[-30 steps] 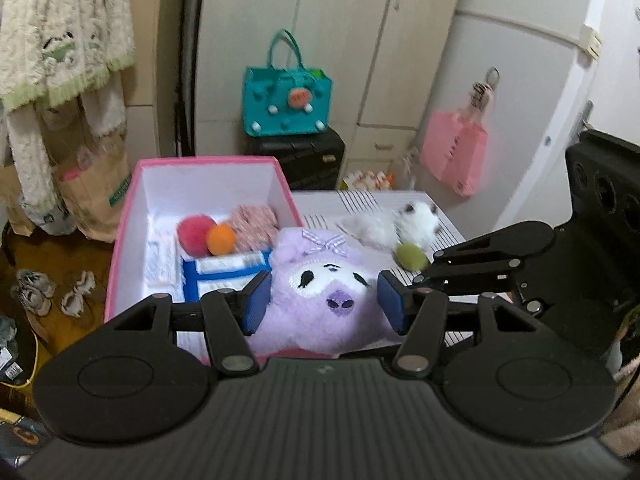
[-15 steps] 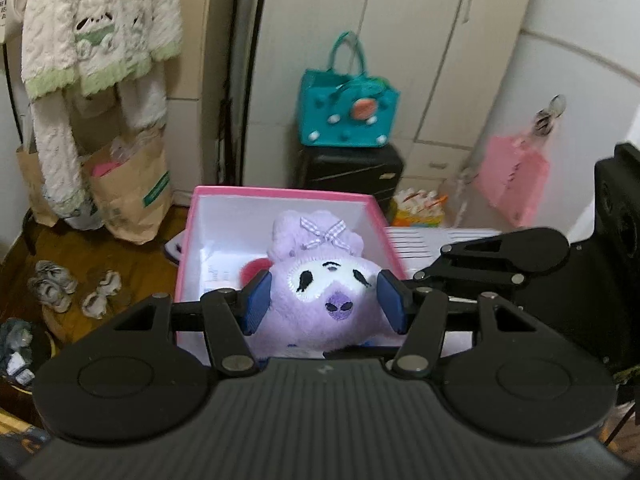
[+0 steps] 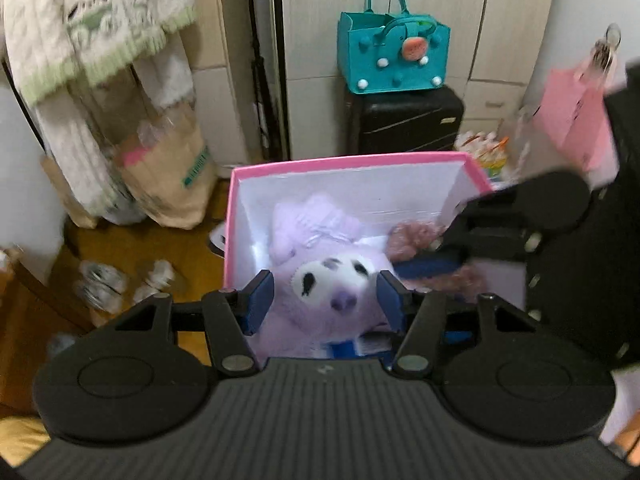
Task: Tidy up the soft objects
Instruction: 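Lower the plush toy into the shoebox and open both grippers, then withdraw both grippers from the shoebox toward the white pouf and green ball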
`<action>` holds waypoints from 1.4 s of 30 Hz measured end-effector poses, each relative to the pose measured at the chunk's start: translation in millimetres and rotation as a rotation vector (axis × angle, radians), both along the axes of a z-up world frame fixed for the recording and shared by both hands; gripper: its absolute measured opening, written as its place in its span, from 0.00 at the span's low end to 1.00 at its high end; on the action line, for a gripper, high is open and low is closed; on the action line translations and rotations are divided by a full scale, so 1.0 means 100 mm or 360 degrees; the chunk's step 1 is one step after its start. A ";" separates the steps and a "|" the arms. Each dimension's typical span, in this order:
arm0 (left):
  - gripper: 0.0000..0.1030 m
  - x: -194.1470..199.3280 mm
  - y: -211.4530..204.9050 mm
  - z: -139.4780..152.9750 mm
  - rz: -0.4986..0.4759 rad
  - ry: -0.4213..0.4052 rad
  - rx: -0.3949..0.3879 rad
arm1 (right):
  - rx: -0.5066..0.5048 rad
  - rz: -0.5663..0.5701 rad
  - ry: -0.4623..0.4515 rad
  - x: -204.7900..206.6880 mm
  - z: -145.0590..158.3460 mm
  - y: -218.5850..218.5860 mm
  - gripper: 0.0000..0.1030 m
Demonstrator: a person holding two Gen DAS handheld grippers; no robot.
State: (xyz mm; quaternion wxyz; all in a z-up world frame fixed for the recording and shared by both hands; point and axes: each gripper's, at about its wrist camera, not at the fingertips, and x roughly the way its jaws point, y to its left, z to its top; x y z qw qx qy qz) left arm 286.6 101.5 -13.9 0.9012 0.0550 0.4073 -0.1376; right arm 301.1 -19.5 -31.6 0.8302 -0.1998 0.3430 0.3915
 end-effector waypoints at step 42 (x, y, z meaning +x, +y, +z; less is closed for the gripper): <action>0.57 -1.66 -0.40 0.90 -0.0244 -0.0142 0.0212 | 0.0406 -0.0214 0.0045 -1.76 0.94 -1.38 0.56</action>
